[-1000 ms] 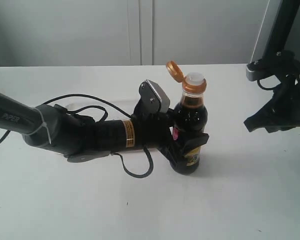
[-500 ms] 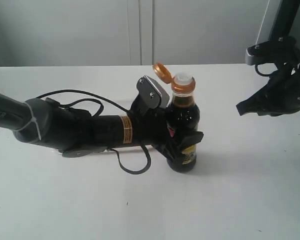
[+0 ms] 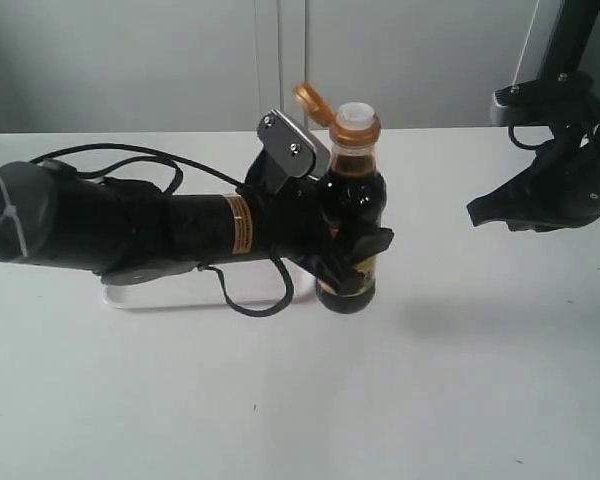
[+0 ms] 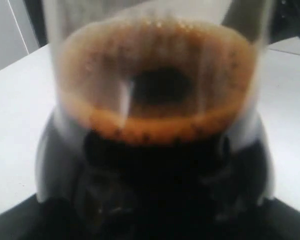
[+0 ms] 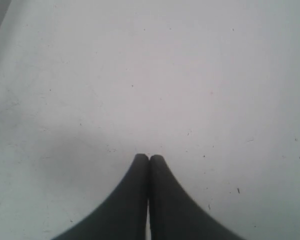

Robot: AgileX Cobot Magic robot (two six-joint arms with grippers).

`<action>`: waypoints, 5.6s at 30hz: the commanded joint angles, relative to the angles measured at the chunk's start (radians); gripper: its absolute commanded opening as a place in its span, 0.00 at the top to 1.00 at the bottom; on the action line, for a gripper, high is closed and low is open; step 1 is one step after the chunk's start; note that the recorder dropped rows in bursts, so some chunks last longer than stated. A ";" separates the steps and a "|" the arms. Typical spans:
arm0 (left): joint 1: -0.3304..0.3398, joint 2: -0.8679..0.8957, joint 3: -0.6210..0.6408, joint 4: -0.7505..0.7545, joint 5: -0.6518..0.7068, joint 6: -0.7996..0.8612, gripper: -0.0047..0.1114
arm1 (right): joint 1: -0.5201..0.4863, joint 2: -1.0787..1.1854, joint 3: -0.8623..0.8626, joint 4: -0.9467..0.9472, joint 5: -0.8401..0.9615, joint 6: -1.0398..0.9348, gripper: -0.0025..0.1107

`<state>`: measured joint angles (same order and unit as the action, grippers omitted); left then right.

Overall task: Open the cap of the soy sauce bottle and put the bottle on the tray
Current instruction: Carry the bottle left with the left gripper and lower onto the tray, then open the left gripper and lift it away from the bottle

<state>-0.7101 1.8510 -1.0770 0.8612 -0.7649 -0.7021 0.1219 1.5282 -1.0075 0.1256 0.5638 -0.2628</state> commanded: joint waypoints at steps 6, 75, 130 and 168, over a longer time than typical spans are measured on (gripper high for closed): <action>0.007 -0.159 -0.004 0.091 0.100 -0.079 0.96 | -0.003 -0.001 -0.004 0.003 -0.014 0.006 0.98; 0.388 -0.012 0.088 0.044 -0.158 0.039 0.96 | -0.003 -0.001 -0.004 0.014 -0.028 -0.006 0.98; 0.388 -0.091 0.088 0.307 0.019 -0.152 0.19 | -0.003 -0.001 -0.004 0.016 -0.006 -0.014 0.98; 0.388 -0.382 0.088 0.410 0.122 -0.319 0.19 | -0.003 -0.001 -0.004 0.016 0.000 -0.021 0.98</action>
<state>-0.3247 1.5065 -0.9854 1.2807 -0.6329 -1.0108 0.1219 1.5282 -1.0075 0.1404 0.5637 -0.2752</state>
